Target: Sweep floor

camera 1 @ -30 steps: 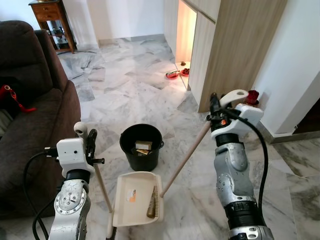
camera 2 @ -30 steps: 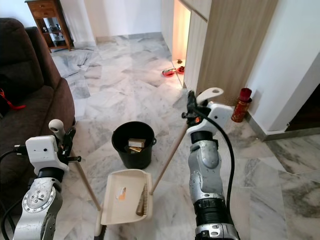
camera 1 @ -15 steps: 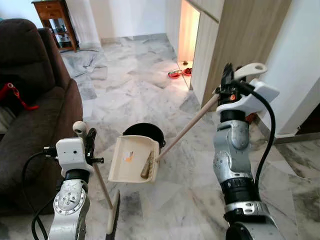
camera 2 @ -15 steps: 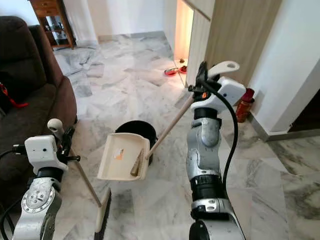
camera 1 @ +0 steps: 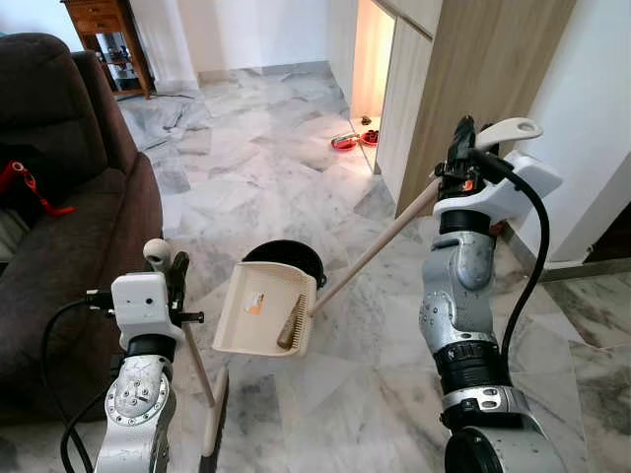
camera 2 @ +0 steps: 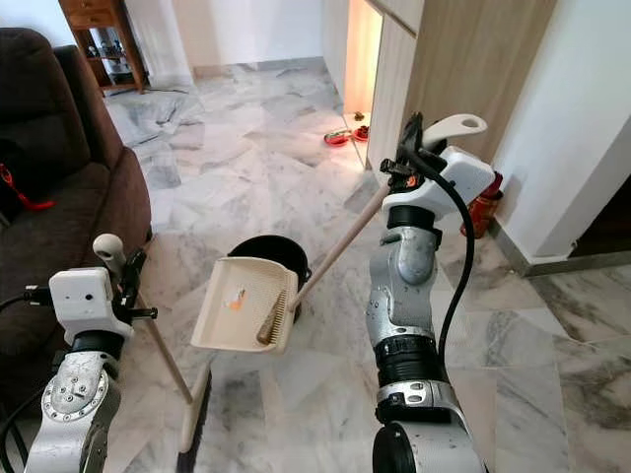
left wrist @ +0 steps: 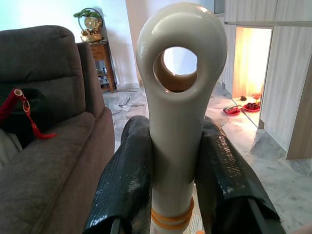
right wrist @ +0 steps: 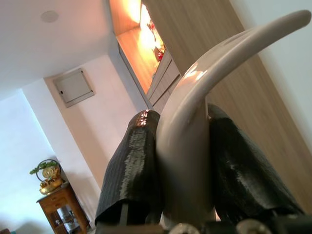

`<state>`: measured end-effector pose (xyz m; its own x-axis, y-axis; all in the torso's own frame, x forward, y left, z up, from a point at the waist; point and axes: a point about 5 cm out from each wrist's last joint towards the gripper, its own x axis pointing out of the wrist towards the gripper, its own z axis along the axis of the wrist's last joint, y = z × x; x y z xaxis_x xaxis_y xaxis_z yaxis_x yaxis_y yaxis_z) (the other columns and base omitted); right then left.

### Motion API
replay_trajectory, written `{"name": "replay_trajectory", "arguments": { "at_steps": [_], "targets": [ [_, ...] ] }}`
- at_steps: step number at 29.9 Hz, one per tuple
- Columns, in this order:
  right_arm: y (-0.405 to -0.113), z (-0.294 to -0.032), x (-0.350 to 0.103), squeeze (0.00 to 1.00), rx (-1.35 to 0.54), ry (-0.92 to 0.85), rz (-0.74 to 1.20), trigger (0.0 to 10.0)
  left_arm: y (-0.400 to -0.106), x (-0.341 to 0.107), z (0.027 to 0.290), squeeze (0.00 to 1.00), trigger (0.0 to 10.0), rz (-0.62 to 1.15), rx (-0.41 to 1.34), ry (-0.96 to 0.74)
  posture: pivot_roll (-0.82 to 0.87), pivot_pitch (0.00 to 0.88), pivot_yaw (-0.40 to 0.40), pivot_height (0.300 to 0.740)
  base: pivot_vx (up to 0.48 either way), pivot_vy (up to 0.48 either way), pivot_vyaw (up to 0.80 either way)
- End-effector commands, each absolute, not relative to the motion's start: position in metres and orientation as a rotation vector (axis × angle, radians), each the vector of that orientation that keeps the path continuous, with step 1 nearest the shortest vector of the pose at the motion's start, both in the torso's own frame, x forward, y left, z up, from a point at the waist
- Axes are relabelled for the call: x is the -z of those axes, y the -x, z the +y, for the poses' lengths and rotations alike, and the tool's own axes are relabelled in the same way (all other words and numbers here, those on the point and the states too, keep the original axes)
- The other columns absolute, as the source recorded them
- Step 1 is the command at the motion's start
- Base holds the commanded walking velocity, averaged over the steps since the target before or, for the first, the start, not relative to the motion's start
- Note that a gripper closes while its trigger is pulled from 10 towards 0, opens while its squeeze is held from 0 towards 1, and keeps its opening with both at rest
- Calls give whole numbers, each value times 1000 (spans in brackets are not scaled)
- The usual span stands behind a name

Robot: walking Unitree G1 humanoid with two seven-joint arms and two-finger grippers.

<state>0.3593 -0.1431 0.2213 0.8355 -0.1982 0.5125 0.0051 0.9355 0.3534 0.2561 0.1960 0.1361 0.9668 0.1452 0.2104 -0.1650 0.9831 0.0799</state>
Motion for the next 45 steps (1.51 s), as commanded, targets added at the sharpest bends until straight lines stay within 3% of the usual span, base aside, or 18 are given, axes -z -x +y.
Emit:
{"name": "replay_trajectory", "arguments": {
  "at_steps": [1, 16, 45],
  "targets": [
    [-360, -140, -238, 0, 105, -383, -648, 10000, -255, -142, 198, 0, 10000, -244, -166, -117, 117, 0, 53, 740, 0, 0, 0],
    [-361, -137, -238, 0, 82, -385, -646, 10000, -253, -143, 199, 0, 10000, -252, -180, -124, 118, 0, 51, 740, 192, 0, 0],
    [-361, -132, -238, 0, 43, -371, -646, 10000, -254, -145, 198, 0, 10000, -269, -191, -128, 120, 0, 45, 740, 353, 0, 43]
  ]
}}
